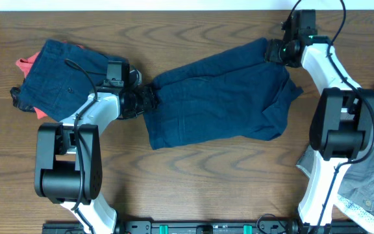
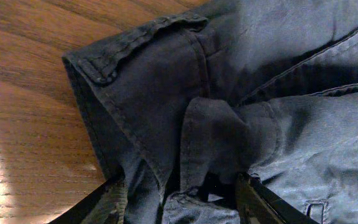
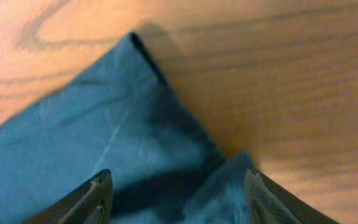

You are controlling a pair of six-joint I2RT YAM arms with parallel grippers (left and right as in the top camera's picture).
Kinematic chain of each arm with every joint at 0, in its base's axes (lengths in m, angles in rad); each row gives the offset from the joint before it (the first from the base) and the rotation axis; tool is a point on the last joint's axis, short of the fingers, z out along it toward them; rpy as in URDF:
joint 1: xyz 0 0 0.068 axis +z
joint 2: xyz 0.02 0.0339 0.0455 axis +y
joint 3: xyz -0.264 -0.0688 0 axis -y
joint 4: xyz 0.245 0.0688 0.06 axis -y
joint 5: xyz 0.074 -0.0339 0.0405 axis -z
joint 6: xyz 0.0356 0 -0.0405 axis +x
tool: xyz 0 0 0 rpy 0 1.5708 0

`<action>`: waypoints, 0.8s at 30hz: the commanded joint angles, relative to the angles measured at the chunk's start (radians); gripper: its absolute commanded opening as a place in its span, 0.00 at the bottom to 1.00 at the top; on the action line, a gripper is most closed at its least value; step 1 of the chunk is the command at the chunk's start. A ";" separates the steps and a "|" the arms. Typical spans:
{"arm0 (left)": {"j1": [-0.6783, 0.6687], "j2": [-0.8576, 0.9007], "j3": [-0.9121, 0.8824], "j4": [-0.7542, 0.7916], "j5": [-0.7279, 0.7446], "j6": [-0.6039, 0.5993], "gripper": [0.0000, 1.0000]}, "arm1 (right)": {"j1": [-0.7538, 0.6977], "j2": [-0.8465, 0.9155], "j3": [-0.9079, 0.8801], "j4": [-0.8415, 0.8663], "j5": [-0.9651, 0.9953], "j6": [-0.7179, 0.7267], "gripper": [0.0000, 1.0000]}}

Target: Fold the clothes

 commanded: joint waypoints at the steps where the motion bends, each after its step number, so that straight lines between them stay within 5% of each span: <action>1: -0.006 0.057 -0.045 -0.024 -0.039 0.006 0.58 | -0.003 0.025 0.001 0.009 0.060 0.059 0.66; 6: -0.006 0.057 -0.045 -0.024 -0.039 0.006 0.58 | -0.003 0.062 0.001 0.000 0.074 0.064 0.65; 9: -0.006 0.057 -0.045 -0.024 -0.039 0.006 0.58 | 0.000 0.082 0.001 -0.023 0.072 0.064 0.55; 13: -0.006 0.057 -0.047 -0.024 -0.039 0.006 0.58 | 0.000 0.072 0.002 -0.046 0.072 0.066 0.01; 24: -0.006 0.057 -0.048 -0.024 -0.039 0.006 0.58 | -0.016 -0.158 0.002 -0.135 0.188 0.053 0.01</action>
